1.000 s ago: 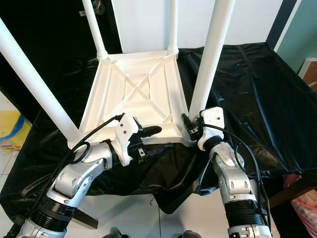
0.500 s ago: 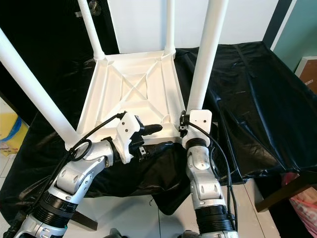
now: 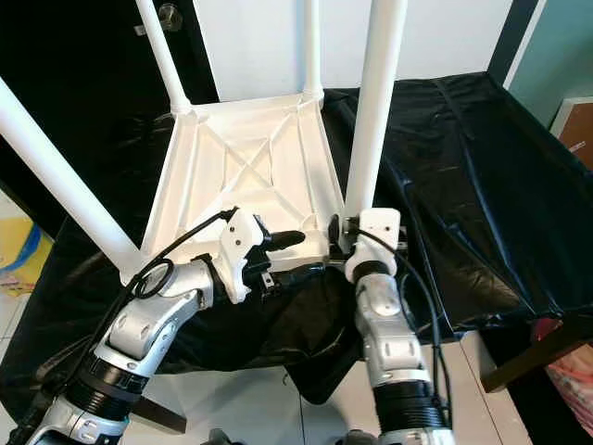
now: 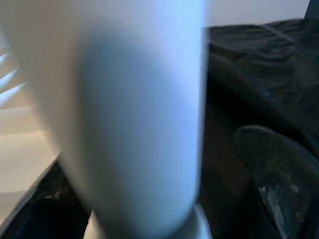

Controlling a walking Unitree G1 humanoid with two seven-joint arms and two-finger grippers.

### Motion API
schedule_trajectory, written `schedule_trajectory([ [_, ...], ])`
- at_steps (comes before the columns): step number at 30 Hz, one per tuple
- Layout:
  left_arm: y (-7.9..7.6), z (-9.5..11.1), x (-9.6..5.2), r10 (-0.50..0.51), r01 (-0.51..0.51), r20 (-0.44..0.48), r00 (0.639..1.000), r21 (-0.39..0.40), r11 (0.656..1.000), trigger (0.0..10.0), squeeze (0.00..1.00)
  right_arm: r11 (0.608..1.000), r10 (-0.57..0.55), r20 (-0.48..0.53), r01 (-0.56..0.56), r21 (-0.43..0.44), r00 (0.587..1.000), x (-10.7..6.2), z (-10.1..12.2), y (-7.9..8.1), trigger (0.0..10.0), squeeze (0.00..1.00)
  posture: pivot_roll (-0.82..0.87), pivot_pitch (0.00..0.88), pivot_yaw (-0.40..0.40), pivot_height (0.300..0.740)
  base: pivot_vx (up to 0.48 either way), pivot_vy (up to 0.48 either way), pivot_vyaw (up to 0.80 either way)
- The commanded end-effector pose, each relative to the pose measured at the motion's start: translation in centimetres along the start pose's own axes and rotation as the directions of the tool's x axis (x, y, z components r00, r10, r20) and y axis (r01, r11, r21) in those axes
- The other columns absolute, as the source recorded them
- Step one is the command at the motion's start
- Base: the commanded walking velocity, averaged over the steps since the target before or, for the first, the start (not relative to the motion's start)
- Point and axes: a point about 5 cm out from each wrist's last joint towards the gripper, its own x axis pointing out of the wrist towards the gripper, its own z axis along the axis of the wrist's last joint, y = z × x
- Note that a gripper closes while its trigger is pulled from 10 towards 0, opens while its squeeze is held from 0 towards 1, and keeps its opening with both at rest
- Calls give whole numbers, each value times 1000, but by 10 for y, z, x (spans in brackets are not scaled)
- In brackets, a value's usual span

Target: Building children table

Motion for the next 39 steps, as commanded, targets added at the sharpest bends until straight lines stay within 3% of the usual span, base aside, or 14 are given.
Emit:
schedule_trajectory([
  [1, -1, -3, 0, -31, 31, -14, 999, 3, 1000, 10000, 0, 1000, 17, 10, -17, 15, 1000, 0, 2, 2, 10000, 1000, -169, 36, 71, 740, 0, 0, 0],
  [5, -3, -4, 1, -33, 33, -10, 999, 0, 999, 10000, 0, 997, 73, 5, -73, 8, 997, -2, 1, -7, 10000, 1000, -170, 41, 58, 740, 0, 0, 0],
  [9, -7, -5, 1, -27, 27, -4, 1000, -7, 1000, 10000, 0, 975, 223, -13, -224, 1, 975, -6, -2, -22, 10000, 1000, -165, 43, 46, 740, 0, 0, 0],
  [10, -7, -6, 0, -21, 21, -6, 1000, -9, 1000, 10000, 0, 957, 291, -15, -291, -9, 957, -7, -3, -23, 10000, 439, -153, 40, 41, 740, 0, 0, 0],
  [11, -7, -6, 0, -21, 21, -6, 1000, -9, 1000, 10000, 0, 957, 291, -15, -291, -9, 957, -7, -3, -23, 10000, 439, -153, 40, 41, 740, 0, 0, 0],
  [12, -6, -6, -1, -13, 13, -5, 1000, -13, 1000, 10000, 0, 938, 345, -21, -345, -28, 939, -7, -3, -27, 10000, 0, -150, 39, 41, 740, 0, 0, 0],
  [20, -6, -5, -2, -19, 19, -3, 1000, -11, 1000, 10000, 0, 839, 531, -72, -535, -96, 845, 6, 0, -42, 10000, 0, -140, 31, 56, 740, 0, 0, 0],
  [27, -2, -4, -3, -19, 19, -13, 1000, 12, 1000, 10000, 0, 804, 577, -92, -584, -108, 812, 13, 2, -42, 10000, 0, -137, 25, 59, 740, 0, 0, 0],
  [30, 7, 0, -5, -4, 4, -15, 1000, 36, 999, 10000, 0, 736, 654, -122, -665, -126, 747, 24, 5, -35, 9490, 0, -132, 16, 57, 740, 0, 0, 0],
  [31, 7, 0, -5, -4, 4, -15, 1000, 36, 999, 10000, 0, 736, 654, -122, -665, -126, 747, 24, 5, -35, 9490, 0, -132, 16, 57, 740, 0, 0, 0],
  [32, 8, 0, -5, -3, 3, -16, 1000, 41, 999, 10000, 0, 718, 669, -132, -682, -136, 731, 25, 4, -33, 2627, 0, -127, 15, 54, 740, 0, 0, 0],
  [33, 8, 0, -5, -3, 3, -16, 1000, 41, 999, 10000, 0, 718, 669, -132, -682, -136, 731, 25, 4, -33, 2627, 0, -127, 15, 54, 740, 0, 0, 0],
  [34, 8, 0, -5, -3, 4, -17, 1000, 44, 999, 10000, 0, 708, 679, -139, -693, -137, 721, 25, 3, -32, 0, 0, -122, 15, 49, 740, 0, 0, 0],
  [39, 7, 0, -6, 9, -8, -17, 1000, 42, 999, 10000, 0, 700, 686, -151, -702, -131, 712, 24, -3, -36, 0, 0, -116, 20, 42, 740, 0, 0, 0],
])
